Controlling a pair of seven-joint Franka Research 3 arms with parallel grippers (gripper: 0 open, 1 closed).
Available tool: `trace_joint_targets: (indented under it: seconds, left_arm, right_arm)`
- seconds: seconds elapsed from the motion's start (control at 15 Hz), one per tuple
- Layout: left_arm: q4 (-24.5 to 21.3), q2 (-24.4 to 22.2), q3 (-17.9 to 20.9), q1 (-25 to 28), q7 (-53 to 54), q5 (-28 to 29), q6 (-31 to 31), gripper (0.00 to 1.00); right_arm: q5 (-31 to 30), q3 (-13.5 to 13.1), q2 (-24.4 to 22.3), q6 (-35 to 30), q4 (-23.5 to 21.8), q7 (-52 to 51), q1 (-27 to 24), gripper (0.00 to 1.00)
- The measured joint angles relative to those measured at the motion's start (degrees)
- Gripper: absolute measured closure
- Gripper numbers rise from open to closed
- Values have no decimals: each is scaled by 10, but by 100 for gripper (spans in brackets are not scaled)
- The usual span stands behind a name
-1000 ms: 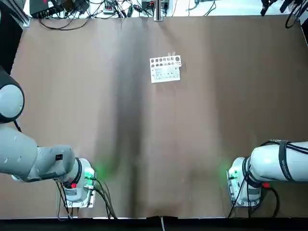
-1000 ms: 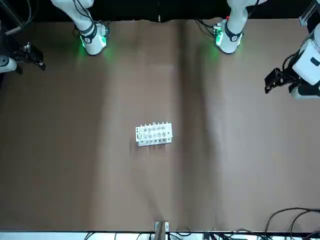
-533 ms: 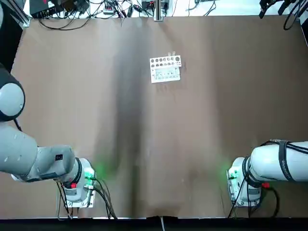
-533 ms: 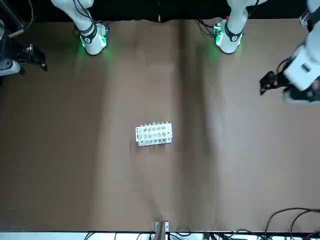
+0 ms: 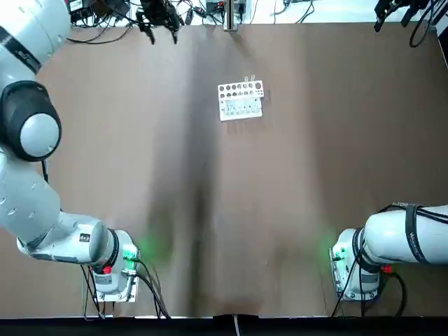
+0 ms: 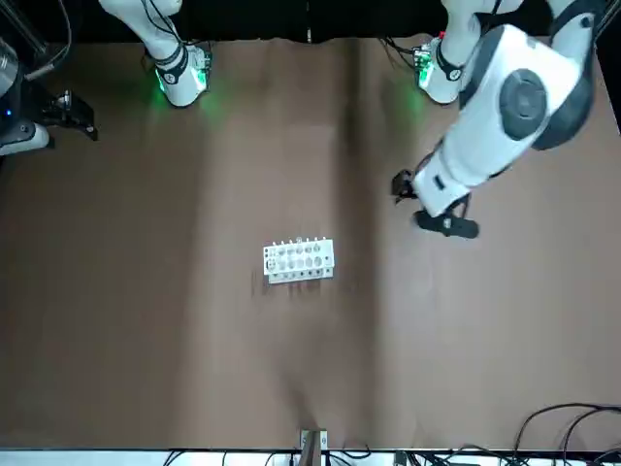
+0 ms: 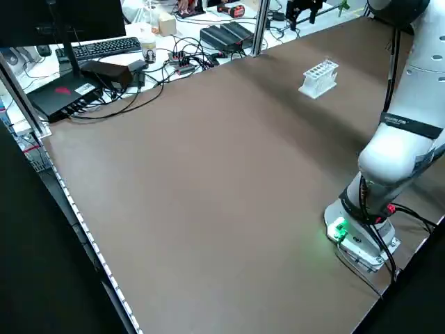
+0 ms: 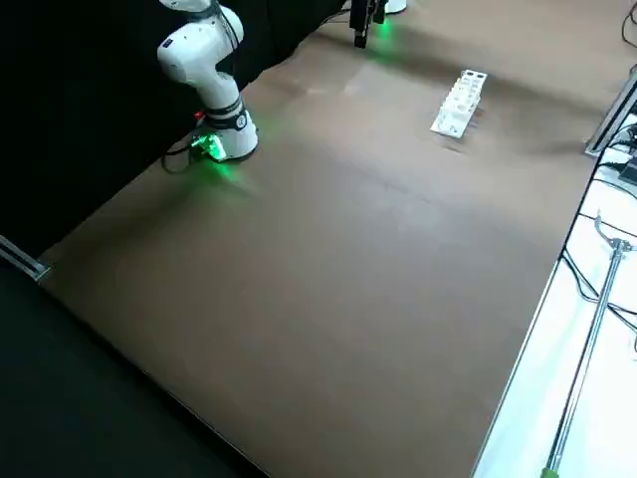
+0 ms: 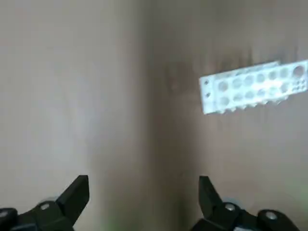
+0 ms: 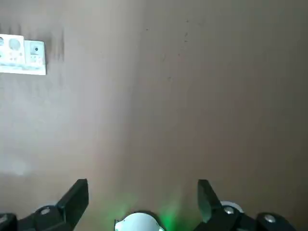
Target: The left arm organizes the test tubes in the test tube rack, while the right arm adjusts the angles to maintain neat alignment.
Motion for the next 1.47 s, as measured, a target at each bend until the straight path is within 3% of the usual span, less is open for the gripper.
trace_joint_targets:
  seconds: [0.6, 0.73, 1.07, 1.2, 1.47]
  left_arm:
    - [1, 93, 17, -130, -182, 23, 180, 0]
    - [8, 116, 59, -183, -206, 30, 209, 0]
    - [39, 176, 251, -386, -316, 31, 318, 0]
    - [42, 193, 272, -417, -344, 31, 335, 0]
    - [44, 214, 270, -432, -359, 31, 339, 0]
  right_arm:
    - [0, 3, 6, 0, -3, 0, 5, 0]
    - [0, 3, 8, 0, -4, 0, 5, 0]
    - [0, 3, 16, 2, -4, 0, 5, 0]
    - [0, 4, 25, 4, -4, 0, 5, 0]
    - [0, 4, 43, 12, -4, 0, 6, 0]
